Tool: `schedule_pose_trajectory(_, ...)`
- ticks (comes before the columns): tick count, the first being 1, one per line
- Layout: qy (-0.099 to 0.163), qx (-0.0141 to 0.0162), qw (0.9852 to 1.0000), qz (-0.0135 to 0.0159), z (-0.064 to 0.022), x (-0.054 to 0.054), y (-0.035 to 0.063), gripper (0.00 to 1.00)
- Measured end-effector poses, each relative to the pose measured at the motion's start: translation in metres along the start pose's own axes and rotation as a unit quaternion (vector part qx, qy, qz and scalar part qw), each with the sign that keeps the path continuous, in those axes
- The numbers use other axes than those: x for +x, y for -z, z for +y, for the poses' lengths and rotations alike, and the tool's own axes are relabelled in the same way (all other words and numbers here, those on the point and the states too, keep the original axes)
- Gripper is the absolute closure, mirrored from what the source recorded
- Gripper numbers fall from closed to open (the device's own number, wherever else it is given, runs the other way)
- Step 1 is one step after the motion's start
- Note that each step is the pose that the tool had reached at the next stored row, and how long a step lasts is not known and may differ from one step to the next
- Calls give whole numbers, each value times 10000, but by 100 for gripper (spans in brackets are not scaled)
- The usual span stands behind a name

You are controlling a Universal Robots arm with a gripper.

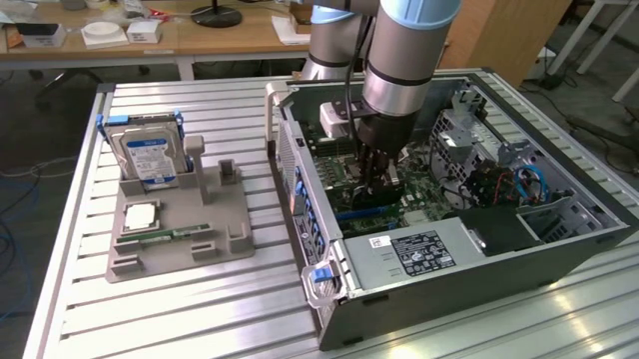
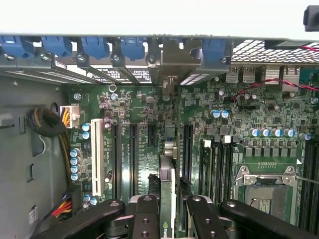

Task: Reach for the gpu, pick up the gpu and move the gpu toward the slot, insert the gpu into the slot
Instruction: 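Insert the gpu into the slot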

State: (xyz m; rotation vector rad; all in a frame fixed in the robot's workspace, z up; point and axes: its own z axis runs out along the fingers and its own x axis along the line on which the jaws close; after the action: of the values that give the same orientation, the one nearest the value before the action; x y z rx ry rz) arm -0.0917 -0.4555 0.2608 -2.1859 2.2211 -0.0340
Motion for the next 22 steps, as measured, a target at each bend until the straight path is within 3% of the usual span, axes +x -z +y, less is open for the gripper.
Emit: schedule_pose_trajectory(22,-24,0,10000,1,23,1,-29,75)
